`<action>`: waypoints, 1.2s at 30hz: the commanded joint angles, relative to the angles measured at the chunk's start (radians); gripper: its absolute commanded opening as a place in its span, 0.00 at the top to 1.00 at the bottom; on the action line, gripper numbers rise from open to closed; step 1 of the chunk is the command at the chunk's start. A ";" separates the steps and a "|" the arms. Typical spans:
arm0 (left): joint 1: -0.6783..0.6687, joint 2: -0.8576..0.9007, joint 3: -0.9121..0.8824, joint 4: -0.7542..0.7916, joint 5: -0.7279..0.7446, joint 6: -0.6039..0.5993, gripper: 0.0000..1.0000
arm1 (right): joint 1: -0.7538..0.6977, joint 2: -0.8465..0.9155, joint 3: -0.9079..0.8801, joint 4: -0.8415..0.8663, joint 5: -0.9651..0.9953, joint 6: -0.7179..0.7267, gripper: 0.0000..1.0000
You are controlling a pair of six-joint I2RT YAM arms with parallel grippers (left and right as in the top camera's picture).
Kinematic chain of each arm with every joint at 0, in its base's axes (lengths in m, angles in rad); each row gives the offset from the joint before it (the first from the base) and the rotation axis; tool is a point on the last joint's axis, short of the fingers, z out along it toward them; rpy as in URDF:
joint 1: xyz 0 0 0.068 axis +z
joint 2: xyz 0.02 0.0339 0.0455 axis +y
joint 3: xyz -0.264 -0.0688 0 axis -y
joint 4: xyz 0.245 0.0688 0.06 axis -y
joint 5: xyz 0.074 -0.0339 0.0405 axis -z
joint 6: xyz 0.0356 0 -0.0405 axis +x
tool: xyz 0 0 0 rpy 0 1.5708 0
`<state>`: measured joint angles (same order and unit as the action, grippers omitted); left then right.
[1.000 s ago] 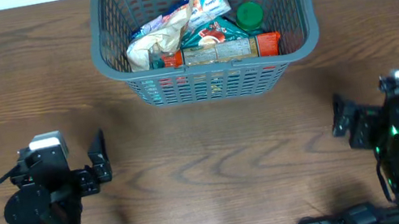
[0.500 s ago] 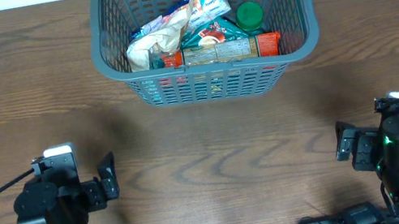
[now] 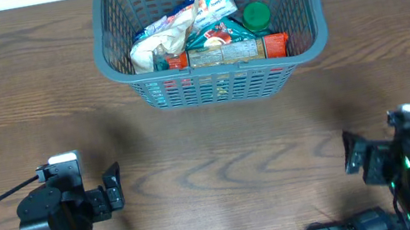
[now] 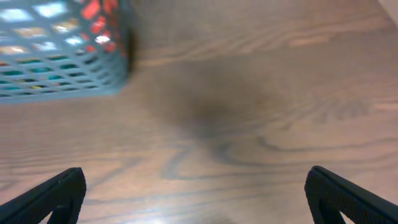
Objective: Pack container
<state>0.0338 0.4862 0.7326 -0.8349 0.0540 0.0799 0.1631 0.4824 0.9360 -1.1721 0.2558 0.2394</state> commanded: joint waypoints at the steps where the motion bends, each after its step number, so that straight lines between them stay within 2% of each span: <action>1: 0.002 0.002 -0.003 -0.002 0.014 0.013 0.01 | -0.009 -0.142 -0.093 0.028 -0.080 -0.024 0.01; 4: 0.002 0.002 -0.003 -0.003 0.014 0.013 0.01 | -0.035 -0.278 -0.212 0.114 -0.129 -0.055 0.01; 9: 0.002 0.002 -0.003 -0.003 0.014 0.013 0.01 | -0.087 -0.423 -0.433 0.418 -0.285 -0.156 0.01; 12: 0.002 0.002 -0.003 -0.003 0.014 0.013 0.01 | -0.112 -0.443 -0.564 0.652 -0.341 -0.159 0.01; 17: 0.002 0.002 -0.003 -0.003 0.014 0.013 0.02 | -0.112 -0.446 -0.738 0.982 -0.327 -0.159 0.01; 21: 0.002 0.002 -0.003 -0.002 0.014 0.013 0.01 | -0.112 -0.452 -0.838 1.143 -0.281 -0.159 0.01; 28: 0.002 0.002 -0.003 -0.003 0.014 0.013 0.01 | -0.112 -0.478 -0.925 1.221 -0.176 -0.159 0.01; 32: 0.002 0.002 -0.003 -0.003 0.014 0.013 0.01 | -0.109 -0.478 -0.931 1.118 -0.146 -0.114 0.01; 36: 0.002 0.002 -0.003 -0.003 0.014 0.013 0.01 | -0.108 -0.478 -0.930 1.104 -0.151 -0.130 0.01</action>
<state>0.0338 0.4873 0.7296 -0.8356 0.0540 0.0799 0.0612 0.0124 0.0078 -0.0628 0.0799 0.1020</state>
